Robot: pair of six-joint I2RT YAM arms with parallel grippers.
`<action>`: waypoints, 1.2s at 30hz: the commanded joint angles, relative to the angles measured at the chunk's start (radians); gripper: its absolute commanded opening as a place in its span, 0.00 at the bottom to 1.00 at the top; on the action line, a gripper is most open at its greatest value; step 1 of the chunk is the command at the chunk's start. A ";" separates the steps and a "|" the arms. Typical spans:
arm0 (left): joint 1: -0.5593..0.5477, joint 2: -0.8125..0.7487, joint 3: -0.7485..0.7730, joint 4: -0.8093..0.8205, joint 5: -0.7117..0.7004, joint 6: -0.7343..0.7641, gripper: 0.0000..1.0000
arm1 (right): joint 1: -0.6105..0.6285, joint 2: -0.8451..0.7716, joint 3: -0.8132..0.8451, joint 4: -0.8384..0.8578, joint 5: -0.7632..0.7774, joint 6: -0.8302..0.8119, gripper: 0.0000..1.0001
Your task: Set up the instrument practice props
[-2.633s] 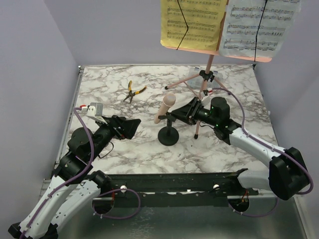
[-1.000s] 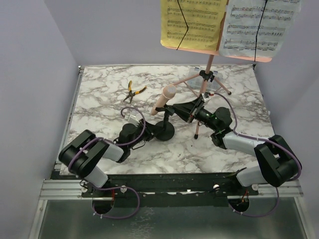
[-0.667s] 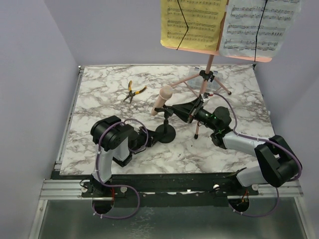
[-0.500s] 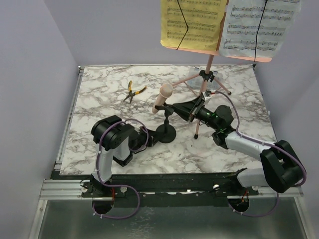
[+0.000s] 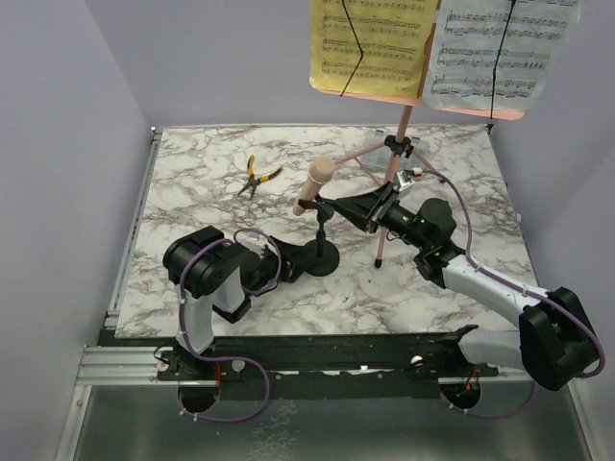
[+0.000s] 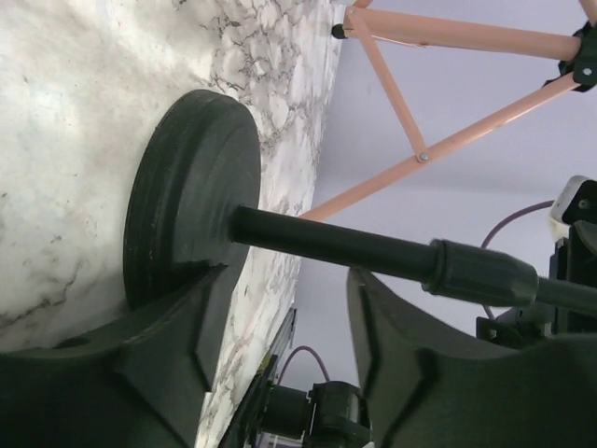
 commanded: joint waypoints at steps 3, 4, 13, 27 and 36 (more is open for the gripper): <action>0.048 -0.040 -0.133 0.082 -0.036 0.086 0.78 | -0.008 -0.068 0.060 -0.121 0.058 -0.119 0.52; 0.050 -0.053 -0.145 0.084 -0.036 0.085 0.80 | -0.008 -0.076 0.067 -0.157 0.067 -0.133 0.57; 0.059 -0.242 -0.189 -0.080 -0.083 0.114 0.96 | -0.033 -0.191 0.137 -0.489 0.181 -0.302 0.82; 0.067 -1.412 0.209 -1.863 -0.580 0.447 0.99 | -0.042 -0.425 0.368 -1.077 0.591 -0.723 0.90; 0.067 -1.708 0.625 -2.075 -0.847 0.793 0.99 | -0.043 -0.511 0.712 -1.344 0.807 -1.016 0.96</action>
